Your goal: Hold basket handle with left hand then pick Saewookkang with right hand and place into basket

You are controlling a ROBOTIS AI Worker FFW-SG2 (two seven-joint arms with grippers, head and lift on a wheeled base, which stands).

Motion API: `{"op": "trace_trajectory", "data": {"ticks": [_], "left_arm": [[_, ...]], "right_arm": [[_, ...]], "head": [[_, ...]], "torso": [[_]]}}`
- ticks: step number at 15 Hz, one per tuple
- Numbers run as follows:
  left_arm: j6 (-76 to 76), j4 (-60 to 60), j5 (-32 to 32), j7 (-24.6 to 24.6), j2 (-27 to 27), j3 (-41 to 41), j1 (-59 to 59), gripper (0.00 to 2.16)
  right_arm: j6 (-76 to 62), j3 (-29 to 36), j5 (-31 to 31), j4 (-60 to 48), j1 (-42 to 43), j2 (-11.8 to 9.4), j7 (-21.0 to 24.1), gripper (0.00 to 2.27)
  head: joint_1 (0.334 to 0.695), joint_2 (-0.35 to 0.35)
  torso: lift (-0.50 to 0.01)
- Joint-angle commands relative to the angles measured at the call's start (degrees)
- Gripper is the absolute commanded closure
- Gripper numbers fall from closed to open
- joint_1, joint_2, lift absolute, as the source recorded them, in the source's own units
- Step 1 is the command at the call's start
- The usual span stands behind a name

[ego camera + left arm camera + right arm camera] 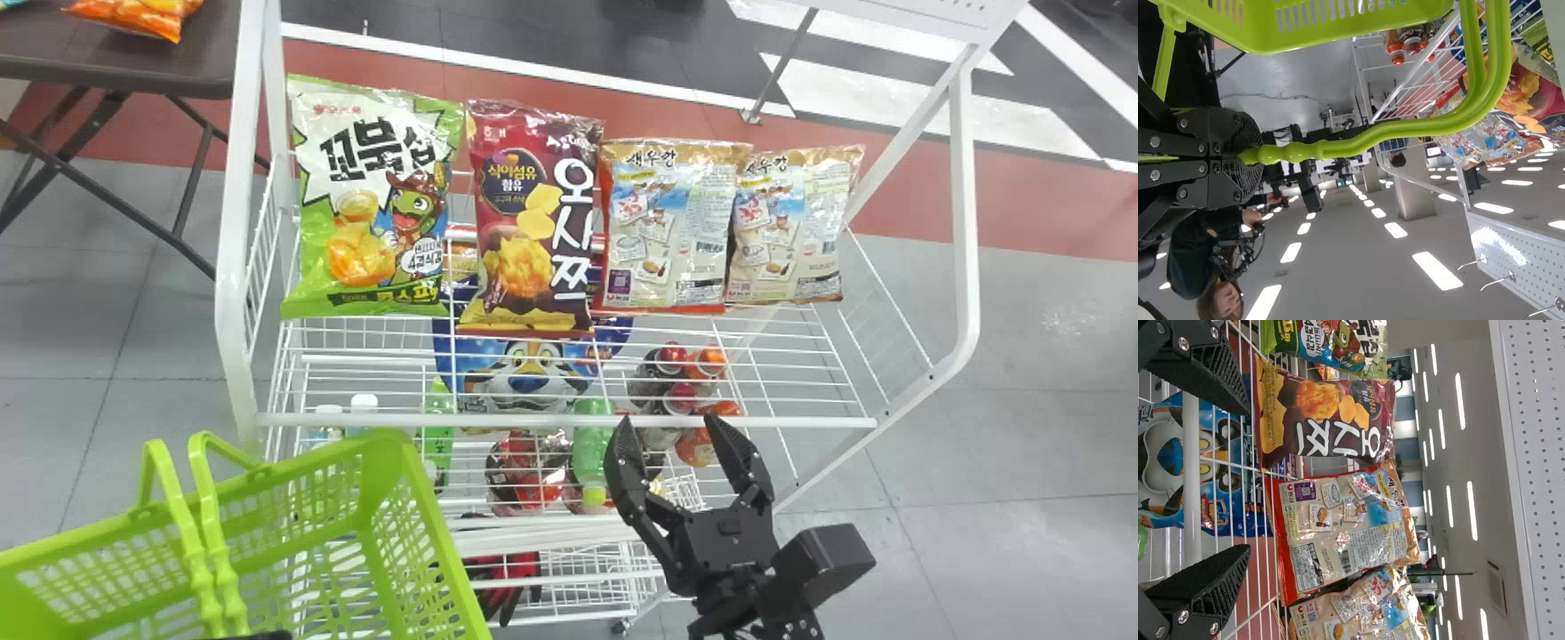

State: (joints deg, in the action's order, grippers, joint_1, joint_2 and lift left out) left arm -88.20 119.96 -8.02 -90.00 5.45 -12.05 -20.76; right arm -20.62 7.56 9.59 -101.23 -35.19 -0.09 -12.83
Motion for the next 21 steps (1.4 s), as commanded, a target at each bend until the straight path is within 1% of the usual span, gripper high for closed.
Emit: {"op": "trace_trajectory", "data": {"ticks": [1,10,13,18,21], "left_arm": [[-1.8,0.2,0.0,-0.6,0.0,0.1,-0.2,2.16],[-1.8,0.5,0.5,-0.6,0.0,0.6,-0.8,2.16],[-1.8,0.5,0.9,-0.6,0.0,0.8,-0.8,2.16],[-1.8,0.6,1.2,-0.6,0.0,0.8,-1.4,2.16],[-1.8,0.9,1.6,-0.6,0.0,0.8,-1.5,2.16]], "right_arm": [[-0.3,0.1,0.1,0.0,-0.2,0.1,0.0,0.09],[-0.7,0.9,1.0,-0.5,-0.3,0.0,0.0,0.09],[1.1,1.7,1.3,-1.7,1.2,0.0,0.1,0.09],[16.4,6.4,1.8,-5.0,8.8,0.0,0.3,0.08],[26.7,8.8,1.8,-5.1,15.7,0.0,0.3,0.08]], "head": [[0.695,-0.328],[0.695,-0.350],[0.695,-0.350],[0.695,-0.350],[0.695,-0.350]], "torso": [[-0.016],[-0.016],[-0.016],[-0.016],[-0.016]]}}
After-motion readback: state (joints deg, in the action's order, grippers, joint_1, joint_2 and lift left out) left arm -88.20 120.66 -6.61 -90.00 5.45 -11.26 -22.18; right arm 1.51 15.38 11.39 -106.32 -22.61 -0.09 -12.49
